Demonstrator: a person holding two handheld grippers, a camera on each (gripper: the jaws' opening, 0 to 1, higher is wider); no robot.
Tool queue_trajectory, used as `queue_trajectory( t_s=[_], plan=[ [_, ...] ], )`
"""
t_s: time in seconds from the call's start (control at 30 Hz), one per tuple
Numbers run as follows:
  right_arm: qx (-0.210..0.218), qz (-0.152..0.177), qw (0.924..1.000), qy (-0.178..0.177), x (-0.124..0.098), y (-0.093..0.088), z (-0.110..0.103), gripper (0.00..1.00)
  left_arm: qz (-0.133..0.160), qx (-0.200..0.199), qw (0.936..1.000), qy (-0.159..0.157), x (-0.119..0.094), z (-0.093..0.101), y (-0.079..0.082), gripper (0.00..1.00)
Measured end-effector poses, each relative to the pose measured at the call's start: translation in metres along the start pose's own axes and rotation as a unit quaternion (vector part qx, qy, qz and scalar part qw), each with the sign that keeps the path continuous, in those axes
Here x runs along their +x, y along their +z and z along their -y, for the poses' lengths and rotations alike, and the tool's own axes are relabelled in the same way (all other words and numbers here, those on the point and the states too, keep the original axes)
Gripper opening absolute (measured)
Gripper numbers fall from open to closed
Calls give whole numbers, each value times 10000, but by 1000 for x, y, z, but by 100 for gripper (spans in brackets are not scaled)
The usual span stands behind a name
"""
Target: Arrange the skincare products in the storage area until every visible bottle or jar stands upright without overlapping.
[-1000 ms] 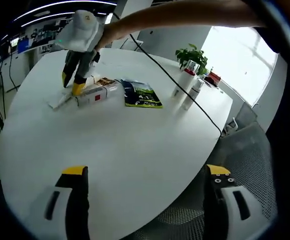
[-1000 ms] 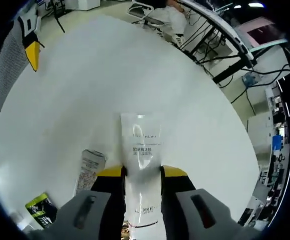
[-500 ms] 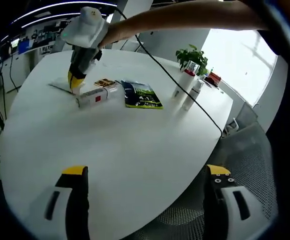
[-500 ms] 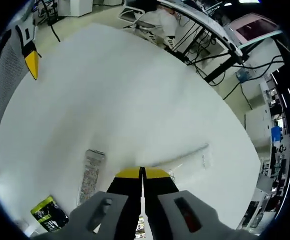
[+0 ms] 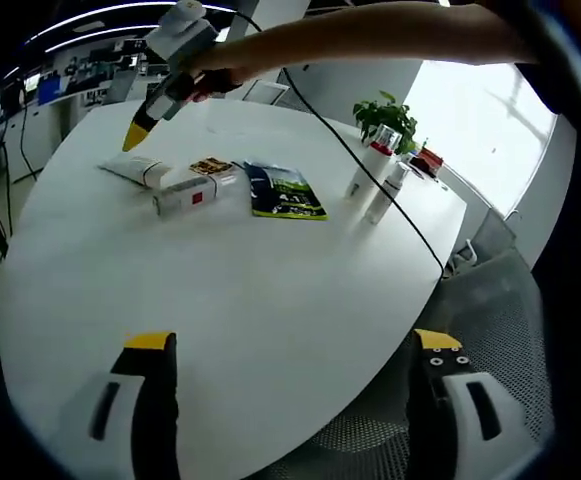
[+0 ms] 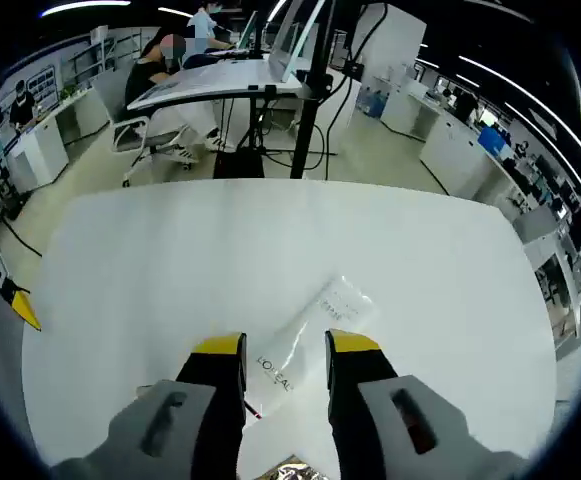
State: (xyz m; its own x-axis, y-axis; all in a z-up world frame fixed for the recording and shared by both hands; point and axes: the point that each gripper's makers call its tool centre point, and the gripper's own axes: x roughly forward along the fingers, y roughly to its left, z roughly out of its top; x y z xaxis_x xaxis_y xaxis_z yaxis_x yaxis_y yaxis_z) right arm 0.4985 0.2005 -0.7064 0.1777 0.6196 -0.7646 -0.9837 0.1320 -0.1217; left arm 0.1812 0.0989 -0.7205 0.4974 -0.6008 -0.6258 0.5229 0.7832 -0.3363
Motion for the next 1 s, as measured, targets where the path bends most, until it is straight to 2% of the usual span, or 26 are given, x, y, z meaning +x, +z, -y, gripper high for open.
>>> queue_trajectory(
  t_s=[0.1, 0.33, 0.67, 0.87, 1.0],
  plan=[
    [206, 44, 9998, -46, 2, 0, 10, 35, 12, -26, 10000, 5, 0, 1, 1, 89],
    [847, 26, 9963, -115, 8, 1, -2, 39, 18, -60, 10000, 4, 0, 0, 1, 89],
    [1310, -200, 9907, -305, 23, -12, 5, 47, 32, -139, 9999, 26, -2, -3, 0, 89],
    [1680, -545, 9826, -570, 32, -25, 15, 49, 6, -177, 9998, 43, -1, -4, 0, 88],
    [1982, -625, 9766, -555, 36, -29, 16, 46, -18, -206, 9998, 46, 0, -5, 0, 88]
  ],
)
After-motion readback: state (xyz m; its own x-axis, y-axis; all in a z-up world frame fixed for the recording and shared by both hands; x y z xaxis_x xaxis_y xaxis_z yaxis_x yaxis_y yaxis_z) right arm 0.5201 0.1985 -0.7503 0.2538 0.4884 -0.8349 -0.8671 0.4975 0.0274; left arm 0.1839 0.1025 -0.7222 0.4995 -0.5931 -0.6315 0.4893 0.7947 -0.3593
